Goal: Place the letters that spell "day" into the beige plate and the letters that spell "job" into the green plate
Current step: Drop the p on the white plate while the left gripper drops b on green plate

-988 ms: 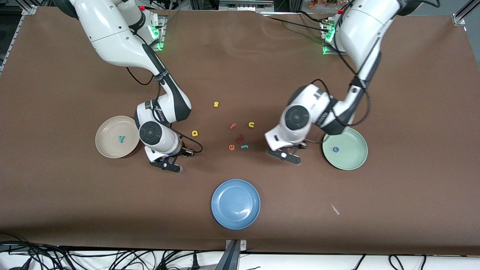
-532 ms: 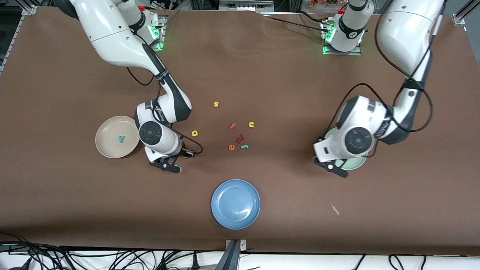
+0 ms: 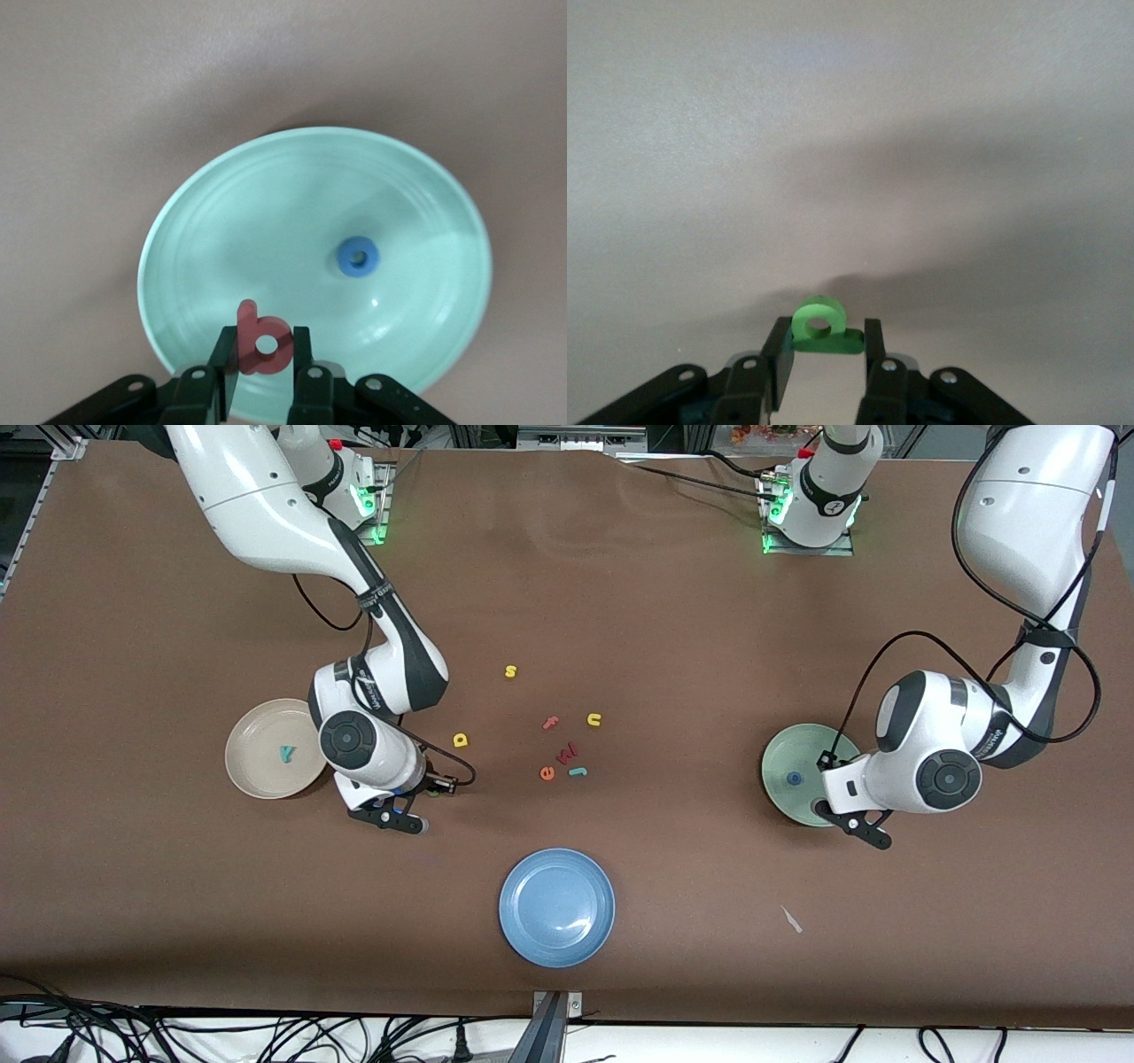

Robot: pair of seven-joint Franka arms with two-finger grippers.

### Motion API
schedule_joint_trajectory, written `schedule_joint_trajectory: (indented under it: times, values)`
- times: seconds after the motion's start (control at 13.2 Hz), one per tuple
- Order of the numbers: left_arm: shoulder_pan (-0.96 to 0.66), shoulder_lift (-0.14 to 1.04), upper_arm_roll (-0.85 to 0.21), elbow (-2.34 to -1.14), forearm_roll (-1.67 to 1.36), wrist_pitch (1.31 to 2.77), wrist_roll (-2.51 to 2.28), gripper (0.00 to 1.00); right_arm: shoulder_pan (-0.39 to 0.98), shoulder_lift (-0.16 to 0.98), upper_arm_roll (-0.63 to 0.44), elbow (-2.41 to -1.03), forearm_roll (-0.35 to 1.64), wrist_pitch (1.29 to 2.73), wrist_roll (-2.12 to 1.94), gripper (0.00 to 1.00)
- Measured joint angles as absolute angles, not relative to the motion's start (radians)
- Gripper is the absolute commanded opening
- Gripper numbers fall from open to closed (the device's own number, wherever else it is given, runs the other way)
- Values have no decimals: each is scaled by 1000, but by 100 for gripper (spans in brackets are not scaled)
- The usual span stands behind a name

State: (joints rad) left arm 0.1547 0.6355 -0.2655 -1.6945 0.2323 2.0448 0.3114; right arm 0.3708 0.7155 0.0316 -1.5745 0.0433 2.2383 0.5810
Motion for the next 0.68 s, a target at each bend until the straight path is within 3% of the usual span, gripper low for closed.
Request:
schedule_joint_trajectory:
  times: [0.23,0.38,0.68]
  values:
    - [180,636,-266,-1760,232,2115,344,39,369,636,5,-1673,43,2261,500,5]
    - [179,636,-271,-1776,232,2138,345,100,369,555,-18,-1825,43,2367,412,5]
    - [175,619,-286,-1776,232,2138,357,100,367,403,-89,-2064,43,2439,247,5]
